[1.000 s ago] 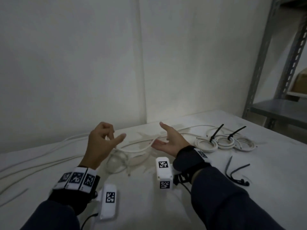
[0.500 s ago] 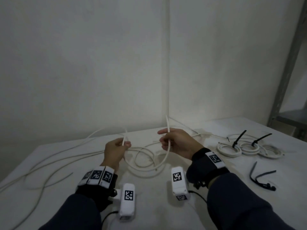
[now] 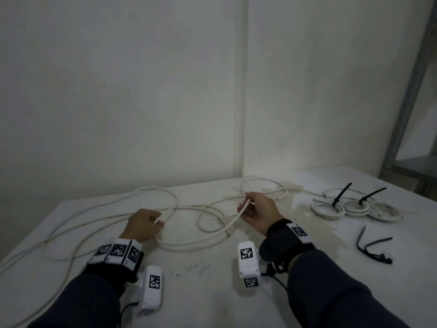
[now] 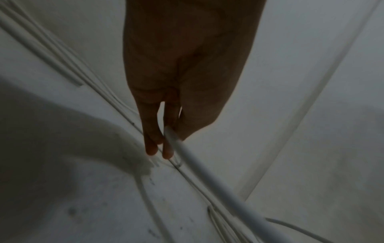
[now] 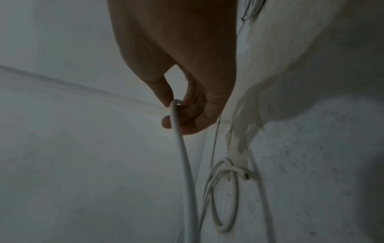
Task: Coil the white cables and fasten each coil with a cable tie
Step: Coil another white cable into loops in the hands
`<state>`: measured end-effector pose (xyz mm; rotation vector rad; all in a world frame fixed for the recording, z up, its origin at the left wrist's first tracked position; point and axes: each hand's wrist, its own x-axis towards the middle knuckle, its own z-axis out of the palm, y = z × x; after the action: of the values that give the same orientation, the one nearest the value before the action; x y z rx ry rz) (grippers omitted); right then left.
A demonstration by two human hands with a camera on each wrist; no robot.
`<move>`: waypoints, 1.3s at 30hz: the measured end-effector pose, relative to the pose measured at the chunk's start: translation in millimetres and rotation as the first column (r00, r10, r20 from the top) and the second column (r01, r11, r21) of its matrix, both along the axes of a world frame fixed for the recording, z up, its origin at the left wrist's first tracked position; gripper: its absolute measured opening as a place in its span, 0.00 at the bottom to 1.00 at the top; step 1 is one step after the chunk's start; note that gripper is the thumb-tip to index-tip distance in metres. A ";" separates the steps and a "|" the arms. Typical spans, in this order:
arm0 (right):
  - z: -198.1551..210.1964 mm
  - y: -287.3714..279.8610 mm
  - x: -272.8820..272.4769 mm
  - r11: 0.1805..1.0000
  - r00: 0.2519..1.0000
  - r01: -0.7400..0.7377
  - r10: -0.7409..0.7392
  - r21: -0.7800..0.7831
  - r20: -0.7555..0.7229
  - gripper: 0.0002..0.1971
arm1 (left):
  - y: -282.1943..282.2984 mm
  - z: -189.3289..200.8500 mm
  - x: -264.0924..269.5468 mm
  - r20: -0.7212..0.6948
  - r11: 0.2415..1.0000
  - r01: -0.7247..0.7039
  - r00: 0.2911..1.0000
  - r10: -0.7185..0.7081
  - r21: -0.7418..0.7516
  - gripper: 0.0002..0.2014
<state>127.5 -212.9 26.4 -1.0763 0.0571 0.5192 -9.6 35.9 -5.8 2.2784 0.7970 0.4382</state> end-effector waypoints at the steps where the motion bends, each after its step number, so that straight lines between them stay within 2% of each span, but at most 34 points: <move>1: -1.1 0.4 -1.2 1.000 1.000 0.003 -0.003 -0.012 0.003 0.08 | 0.8 -0.8 -1.8 -0.078 0.999 0.024 0.997 -0.021 0.032 0.15; 3: -2.0 2.1 -4.7 0.998 0.998 -0.028 0.031 -0.057 0.045 0.06 | -1.8 2.8 -3.6 -0.248 0.988 0.104 0.966 -0.073 0.114 0.16; 5: 0.5 2.9 -8.7 0.991 0.991 -0.076 0.087 -0.107 0.101 0.06 | -8.8 8.5 -1.8 -0.385 0.972 0.172 0.918 -0.098 0.163 0.25; 7: 4.5 2.8 -9.9 0.992 0.987 -0.101 0.109 -0.078 0.120 0.07 | -20.7 18.8 0.3 -0.344 0.966 0.156 0.936 -0.076 0.208 0.25; 8: 7.5 2.5 -10.5 0.993 0.986 -0.112 0.115 -0.031 0.118 0.08 | -29.9 25.7 0.7 -0.250 0.972 0.136 0.965 -0.086 0.190 0.20; 9: 11.2 2.7 -11.4 0.992 0.985 -0.125 0.122 0.021 0.124 0.07 | -42.6 34.5 -0.4 -0.143 0.985 0.145 0.981 -0.131 0.097 0.13; 10: 15.4 3.4 -12.7 0.987 0.982 -0.144 0.134 0.066 0.137 0.07 | -57.4 43.6 -1.8 -0.066 0.977 0.207 0.975 -0.210 -0.056 0.10; 12: 23.6 6.7 -17.2 0.974 0.970 -0.189 0.166 0.122 0.180 0.07 | -90.2 61.3 -6.6 -0.023 0.860 0.378 0.912 -0.409 -0.343 0.11; 14: 33.3 11.0 -24.1 0.960 0.954 -0.235 0.198 0.154 0.224 0.07 | -116.7 70.8 -7.1 -0.049 0.751 0.471 0.832 -0.552 -0.463 0.15; 16: 43.3 13.8 -30.6 0.943 0.941 -0.276 0.225 0.187 0.255 0.08 | -134.2 71.7 -4.2 -0.025 0.692 0.477 0.814 -0.580 -0.542 0.18; 21: 64.3 3.5 -35.1 0.949 0.919 -0.282 0.224 0.143 0.325 0.08 | -134.9 70.6 -0.7 0.147 0.483 0.366 0.890 -0.431 -0.795 0.29; 22: 67.6 -0.8 -34.3 0.948 0.919 -0.281 0.220 0.152 0.328 0.07 | -130.2 70.2 0.2 0.169 0.488 0.348 0.912 -0.373 -0.801 0.31; 24: 75.0 -10.0 -32.5 0.949 0.922 -0.266 0.198 0.171 0.332 0.03 | -124.1 72.4 1.9 0.212 0.605 0.309 0.950 -0.229 -0.734 0.30; 26: 80.9 -17.6 -29.3 0.954 0.945 -0.202 0.131 0.220 0.300 0.01 | -119.8 75.6 4.3 0.299 0.708 0.252 0.952 -0.061 -0.659 0.22; 28: 82.6 -25.7 -20.2 0.945 0.982 -0.091 0.034 0.313 0.183 0.03 | -113.8 78.5 6.0 0.405 0.741 0.221 0.911 0.074 -0.634 0.14; 31: 76.2 -41.8 -3.4 0.913 0.998 0.060 -0.059 0.404 -0.015 0.10 | -106.1 82.9 4.1 0.462 0.771 0.206 0.878 0.126 -0.603 0.04; 33: 68.2 -53.4 5.2 0.914 0.987 0.158 -0.140 0.375 -0.075 0.10 | -104.0 80.8 0.9 0.451 0.765 0.202 0.884 0.127 -0.612 0.10; 37: 45.4 -73.3 10.6 0.937 0.954 0.301 -0.296 0.176 -0.059 0.08 | -103.0 66.8 -11.5 0.466 0.739 0.195 0.867 0.177 -0.644 0.24; 39: 31.3 -82.9 12.9 0.925 0.937 0.350 -0.344 0.147 -0.065 0.04 | -102.2 60.3 -20.1 0.422 0.726 0.122 0.872 0.247 -0.677 0.26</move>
<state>140.4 -295.8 57.7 -0.8769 0.2338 0.2185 -29.6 -66.3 54.5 1.3505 0.6286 0.5986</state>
